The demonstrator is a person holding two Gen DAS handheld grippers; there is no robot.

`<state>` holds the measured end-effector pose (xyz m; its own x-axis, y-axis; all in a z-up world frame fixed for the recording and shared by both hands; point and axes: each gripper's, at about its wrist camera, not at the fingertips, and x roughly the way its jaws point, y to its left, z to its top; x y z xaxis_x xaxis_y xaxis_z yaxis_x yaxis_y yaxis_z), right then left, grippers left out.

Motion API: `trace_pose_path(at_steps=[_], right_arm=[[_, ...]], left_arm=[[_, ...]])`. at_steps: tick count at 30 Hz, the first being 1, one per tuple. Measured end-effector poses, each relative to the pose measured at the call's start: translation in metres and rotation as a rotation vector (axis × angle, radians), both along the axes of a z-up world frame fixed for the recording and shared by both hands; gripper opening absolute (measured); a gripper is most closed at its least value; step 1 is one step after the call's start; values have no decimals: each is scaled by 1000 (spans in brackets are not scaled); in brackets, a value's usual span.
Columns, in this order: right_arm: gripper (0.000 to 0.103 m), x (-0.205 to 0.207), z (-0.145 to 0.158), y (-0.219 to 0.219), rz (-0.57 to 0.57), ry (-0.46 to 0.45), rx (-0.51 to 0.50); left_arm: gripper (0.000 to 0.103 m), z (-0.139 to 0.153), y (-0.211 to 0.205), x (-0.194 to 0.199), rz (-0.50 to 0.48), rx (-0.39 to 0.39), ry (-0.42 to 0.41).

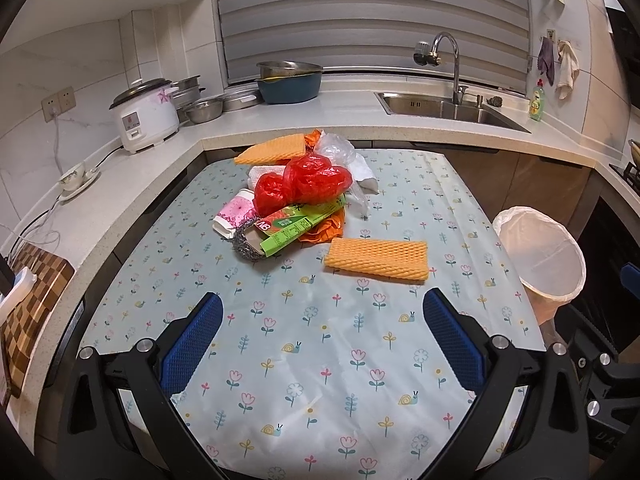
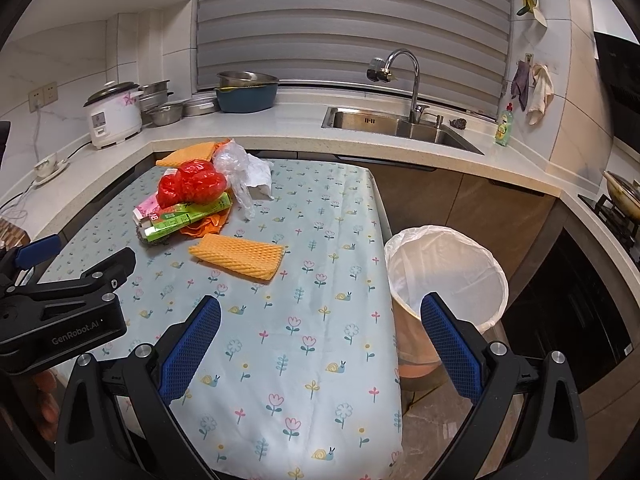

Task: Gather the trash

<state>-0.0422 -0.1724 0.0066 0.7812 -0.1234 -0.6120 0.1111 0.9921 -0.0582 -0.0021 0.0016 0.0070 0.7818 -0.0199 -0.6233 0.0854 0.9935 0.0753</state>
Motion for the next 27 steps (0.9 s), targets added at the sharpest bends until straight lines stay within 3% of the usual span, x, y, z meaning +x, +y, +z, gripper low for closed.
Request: trace_pose_path(at_steps=[27], right_arm=[[96,5,-6,-4,-10,12,7]], left_arm=[[96,-5,0,5,-11,-8,11]])
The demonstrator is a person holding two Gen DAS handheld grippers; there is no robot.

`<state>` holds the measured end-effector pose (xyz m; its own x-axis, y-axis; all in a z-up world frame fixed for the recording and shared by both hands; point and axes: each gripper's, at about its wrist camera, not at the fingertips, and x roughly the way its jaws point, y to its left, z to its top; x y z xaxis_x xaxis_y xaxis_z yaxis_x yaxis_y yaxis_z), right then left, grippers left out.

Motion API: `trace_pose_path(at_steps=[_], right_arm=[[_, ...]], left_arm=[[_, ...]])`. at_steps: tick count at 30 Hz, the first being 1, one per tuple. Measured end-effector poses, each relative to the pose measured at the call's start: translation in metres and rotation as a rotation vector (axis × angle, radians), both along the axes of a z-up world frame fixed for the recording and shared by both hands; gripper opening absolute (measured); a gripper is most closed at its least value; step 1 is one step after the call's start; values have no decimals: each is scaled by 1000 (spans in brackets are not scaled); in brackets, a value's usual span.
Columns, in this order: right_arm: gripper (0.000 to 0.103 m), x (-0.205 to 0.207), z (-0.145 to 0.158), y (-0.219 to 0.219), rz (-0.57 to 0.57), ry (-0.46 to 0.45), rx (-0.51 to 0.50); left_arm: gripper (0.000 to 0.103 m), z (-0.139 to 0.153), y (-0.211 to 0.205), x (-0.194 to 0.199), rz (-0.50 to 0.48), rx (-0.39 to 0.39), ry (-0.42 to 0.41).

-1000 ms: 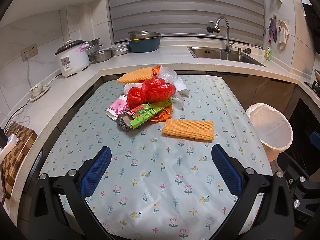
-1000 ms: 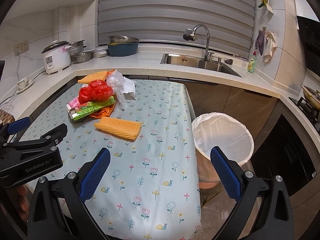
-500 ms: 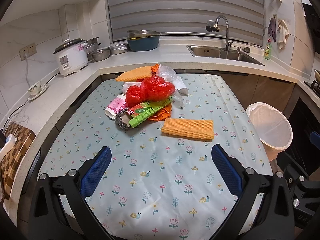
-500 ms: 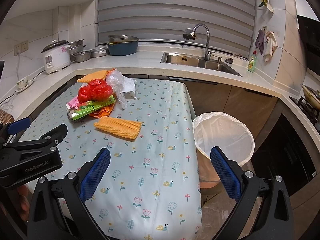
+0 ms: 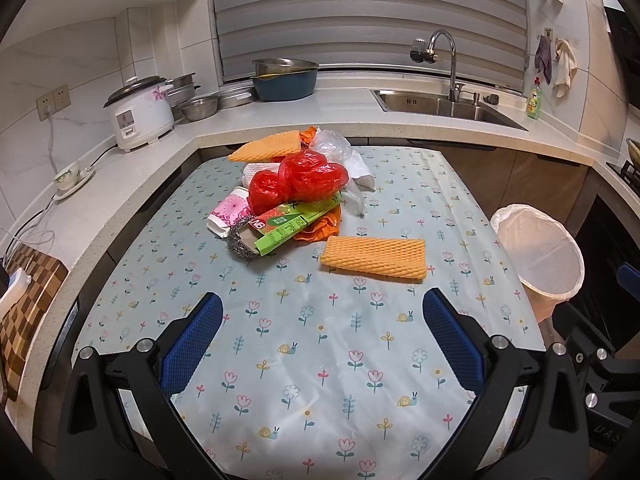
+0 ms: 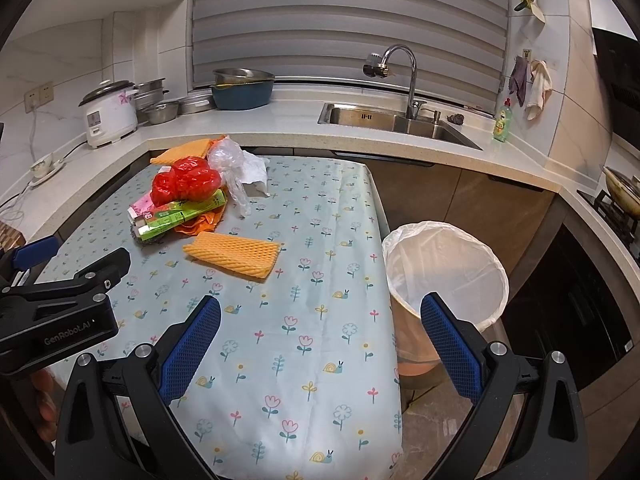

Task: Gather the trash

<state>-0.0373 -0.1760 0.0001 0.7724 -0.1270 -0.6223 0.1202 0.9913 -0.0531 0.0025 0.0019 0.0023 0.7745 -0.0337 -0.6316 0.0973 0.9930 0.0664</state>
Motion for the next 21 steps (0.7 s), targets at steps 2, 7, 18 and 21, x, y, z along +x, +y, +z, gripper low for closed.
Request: trace_pose_path(at_steps=[2,7,18,21], right_arm=[[96,1,-1,-1,-2,3,0],[96,5,-6,-4,-8,10,6],[96,32,-13,1,-12,15,10],[96,42,-14,2,-14,13,9]], left_arm=[[96,0,0,0,1,0,-2],[96,-1,1,6,2,-7,-9],[96,-8,34,39,58,-50,-13],[96,-9,44,54,65,-59,-10]])
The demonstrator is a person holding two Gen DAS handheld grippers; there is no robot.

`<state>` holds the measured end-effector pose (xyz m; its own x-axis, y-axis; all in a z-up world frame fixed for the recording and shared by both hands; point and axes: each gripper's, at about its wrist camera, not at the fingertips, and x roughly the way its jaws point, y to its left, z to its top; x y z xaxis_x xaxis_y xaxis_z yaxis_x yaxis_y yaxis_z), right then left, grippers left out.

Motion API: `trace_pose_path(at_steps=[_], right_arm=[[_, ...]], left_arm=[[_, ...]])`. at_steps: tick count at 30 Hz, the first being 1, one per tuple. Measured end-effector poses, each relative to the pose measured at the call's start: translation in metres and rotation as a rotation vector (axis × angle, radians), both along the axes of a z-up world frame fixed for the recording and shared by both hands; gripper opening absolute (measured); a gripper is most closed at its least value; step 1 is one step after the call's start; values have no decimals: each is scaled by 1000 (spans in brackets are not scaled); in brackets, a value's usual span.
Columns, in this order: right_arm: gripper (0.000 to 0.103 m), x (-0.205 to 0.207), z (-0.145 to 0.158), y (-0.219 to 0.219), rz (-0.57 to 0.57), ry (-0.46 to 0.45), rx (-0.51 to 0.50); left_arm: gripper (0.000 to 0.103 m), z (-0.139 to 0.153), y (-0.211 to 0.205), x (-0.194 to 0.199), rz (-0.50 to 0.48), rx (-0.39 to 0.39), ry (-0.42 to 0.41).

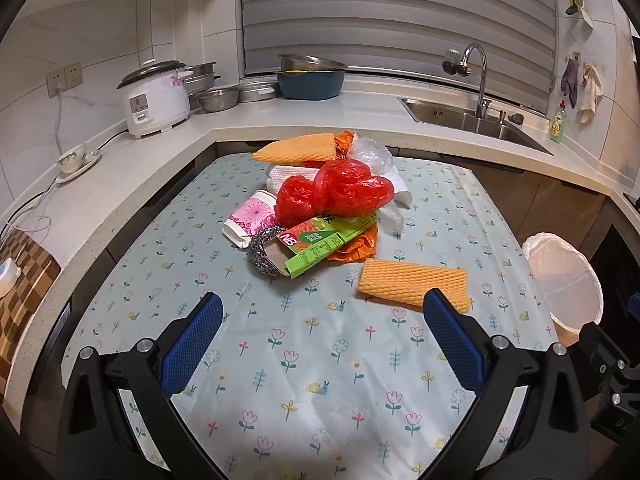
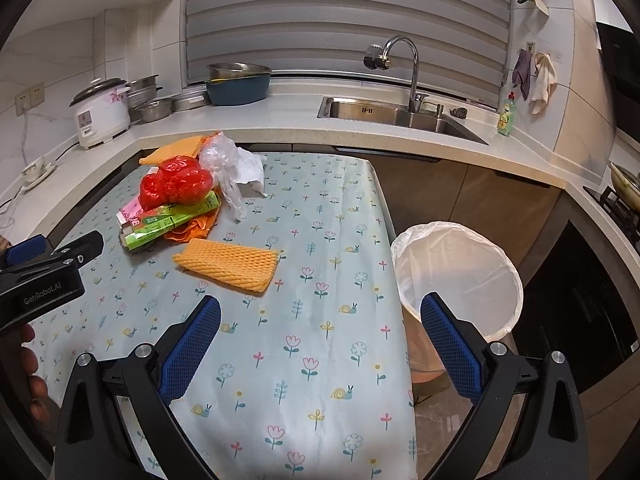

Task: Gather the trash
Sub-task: 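Grasp the red plastic bags with the left tool while the right tool grasps the orange mesh sleeve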

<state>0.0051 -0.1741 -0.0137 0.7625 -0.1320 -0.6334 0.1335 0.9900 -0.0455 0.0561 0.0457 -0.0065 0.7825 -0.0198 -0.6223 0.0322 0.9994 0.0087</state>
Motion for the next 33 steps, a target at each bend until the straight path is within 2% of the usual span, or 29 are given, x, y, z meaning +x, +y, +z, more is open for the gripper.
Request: trace_pose_path(at_steps=[5,15,20,28,33], right_arm=[[96,25,-3,3,1,6,7],[96,79,-25,15,1,50,18],[96,108,-41,21,9,85,29],[96,140,-63,36,40,130,46],[96,152,-73,41,54,151,60]], left_arm=[[96,5,6,25,-3,15,-32],[96,-4,-12,104,-88,13,-39],[96,-19,-25,144,-128,7,-13],[95,-42,-31,190,-132,-15,41],[53,-47,-31,198,-163,-26,72]])
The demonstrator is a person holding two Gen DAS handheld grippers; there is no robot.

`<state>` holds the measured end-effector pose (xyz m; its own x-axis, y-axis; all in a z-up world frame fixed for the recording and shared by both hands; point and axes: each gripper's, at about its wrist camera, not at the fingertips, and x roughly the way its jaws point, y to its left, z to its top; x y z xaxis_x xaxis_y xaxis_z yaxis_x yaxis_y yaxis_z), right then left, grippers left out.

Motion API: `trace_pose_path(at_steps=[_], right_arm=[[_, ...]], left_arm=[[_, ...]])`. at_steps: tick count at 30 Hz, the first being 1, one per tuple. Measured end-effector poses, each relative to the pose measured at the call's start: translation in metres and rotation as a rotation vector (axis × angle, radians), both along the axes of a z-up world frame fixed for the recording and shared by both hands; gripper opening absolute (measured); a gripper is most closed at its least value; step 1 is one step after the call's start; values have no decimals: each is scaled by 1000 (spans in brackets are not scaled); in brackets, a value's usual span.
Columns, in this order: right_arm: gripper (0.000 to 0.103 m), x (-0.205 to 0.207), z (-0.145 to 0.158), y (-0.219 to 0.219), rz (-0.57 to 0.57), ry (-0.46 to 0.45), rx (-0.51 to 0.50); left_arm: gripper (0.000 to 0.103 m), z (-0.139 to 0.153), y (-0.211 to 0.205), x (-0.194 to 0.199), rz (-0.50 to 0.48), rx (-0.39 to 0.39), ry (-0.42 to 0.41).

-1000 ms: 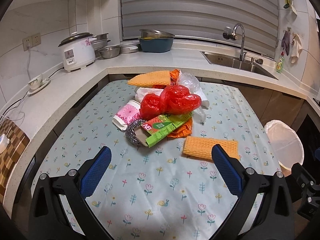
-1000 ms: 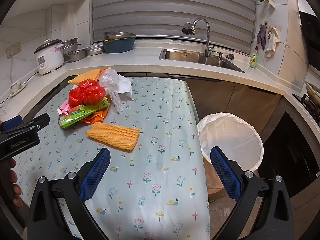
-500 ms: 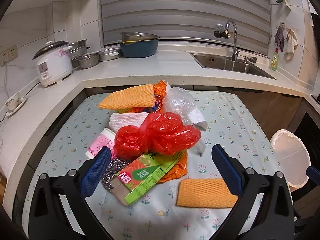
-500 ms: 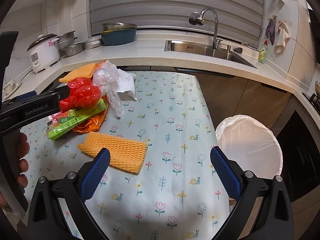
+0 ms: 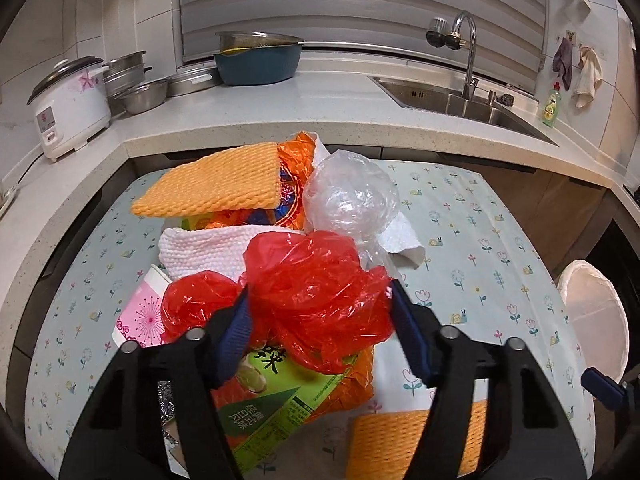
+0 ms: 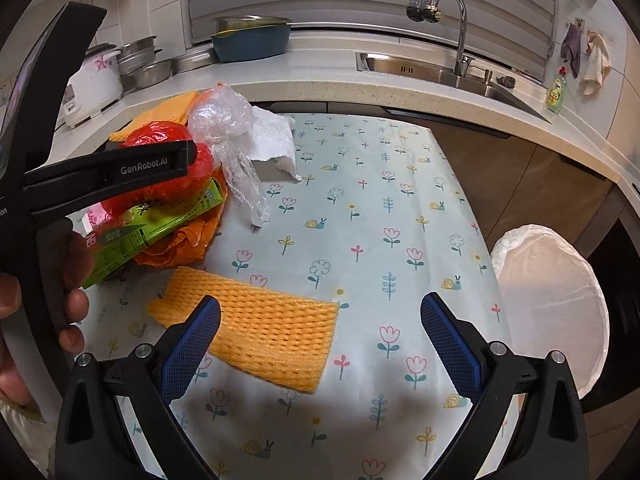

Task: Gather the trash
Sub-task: 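Grasp the red plastic bags with the left tool while the right tool grasps the orange mesh sleeve, then carry both items to the bin and open both tools to drop them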

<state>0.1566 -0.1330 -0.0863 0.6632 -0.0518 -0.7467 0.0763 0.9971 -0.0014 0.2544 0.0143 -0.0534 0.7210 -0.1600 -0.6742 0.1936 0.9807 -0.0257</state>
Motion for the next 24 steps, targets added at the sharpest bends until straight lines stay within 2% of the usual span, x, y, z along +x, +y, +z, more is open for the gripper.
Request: trace_pose_path(at_steps=[1,3,6,12,17,19,21,24], right_arm=[[96,1,-2,1,2,3,4],[96,3,-5,1,10,12,14],[96,5,-12,2,14,26,27],[95,3,-22,1,16,40,26],[84,6,-38,1,30,76,54],[75,6,-45,0,38,86,85],[71,4,-46,-1,38,71,114],[51,3,-43,2,56,63,137]], left_arm=[[48,1,1,-1,2,0,-1],[29,2,4,-2,-3,-9,-4],[17,5,9,-5,-3,-23,-5],[13,26,23,-21,12,-64,-49],[13,43,31,-35,7,-101,-76],[13,44,33,-40,1,-109,-75],[13,44,34,-45,0,-112,-74],[13,42,37,-50,0,-118,-65]])
